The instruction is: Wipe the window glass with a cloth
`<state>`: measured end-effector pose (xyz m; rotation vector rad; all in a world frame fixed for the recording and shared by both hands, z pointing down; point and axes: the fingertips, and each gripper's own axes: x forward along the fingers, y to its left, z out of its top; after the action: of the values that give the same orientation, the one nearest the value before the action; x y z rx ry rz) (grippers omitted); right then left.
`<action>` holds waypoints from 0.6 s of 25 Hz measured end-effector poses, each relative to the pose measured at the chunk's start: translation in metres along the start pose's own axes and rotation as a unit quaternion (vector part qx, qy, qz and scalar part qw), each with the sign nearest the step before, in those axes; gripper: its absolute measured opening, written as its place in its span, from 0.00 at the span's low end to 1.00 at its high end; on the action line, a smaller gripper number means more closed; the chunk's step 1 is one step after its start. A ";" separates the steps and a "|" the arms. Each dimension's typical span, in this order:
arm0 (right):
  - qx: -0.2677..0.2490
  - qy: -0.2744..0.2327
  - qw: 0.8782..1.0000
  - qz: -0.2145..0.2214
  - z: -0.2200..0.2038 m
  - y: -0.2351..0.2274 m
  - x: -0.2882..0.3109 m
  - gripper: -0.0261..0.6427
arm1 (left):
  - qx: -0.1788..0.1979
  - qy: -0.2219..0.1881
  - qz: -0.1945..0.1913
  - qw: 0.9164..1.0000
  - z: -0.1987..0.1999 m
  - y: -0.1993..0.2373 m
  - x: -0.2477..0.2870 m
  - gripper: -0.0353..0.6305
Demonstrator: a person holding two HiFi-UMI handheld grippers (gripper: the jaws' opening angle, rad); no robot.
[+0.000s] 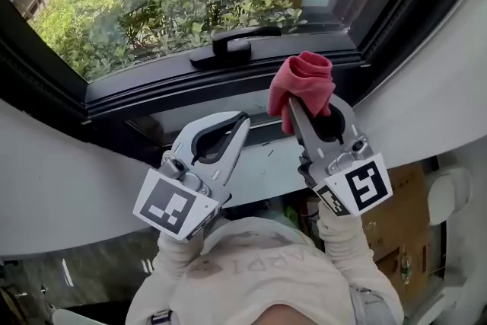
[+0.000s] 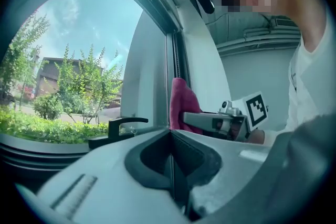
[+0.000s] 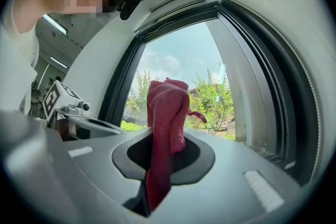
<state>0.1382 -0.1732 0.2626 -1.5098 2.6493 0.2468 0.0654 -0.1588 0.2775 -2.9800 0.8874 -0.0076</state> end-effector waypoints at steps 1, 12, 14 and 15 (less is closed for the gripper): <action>0.008 0.002 1.000 0.007 -0.005 0.006 -0.002 0.14 | 0.000 -0.001 0.005 1.000 0.001 0.002 -0.003 0.05; 0.018 -0.018 0.997 0.074 0.008 0.057 0.010 0.15 | 0.007 -0.021 0.045 0.999 0.016 0.014 -0.033 0.05; 0.030 -0.015 0.997 0.075 0.004 0.060 0.008 0.15 | 0.010 -0.027 0.046 0.999 0.017 0.017 -0.037 0.05; 0.037 -0.014 0.996 0.075 0.003 0.061 0.008 0.15 | 0.011 -0.028 0.047 0.998 0.018 0.018 -0.038 0.05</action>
<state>0.0822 -0.1490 0.2649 -1.2783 2.7202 0.1761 0.0243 -0.1521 0.2590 -2.8994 1.0117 0.0690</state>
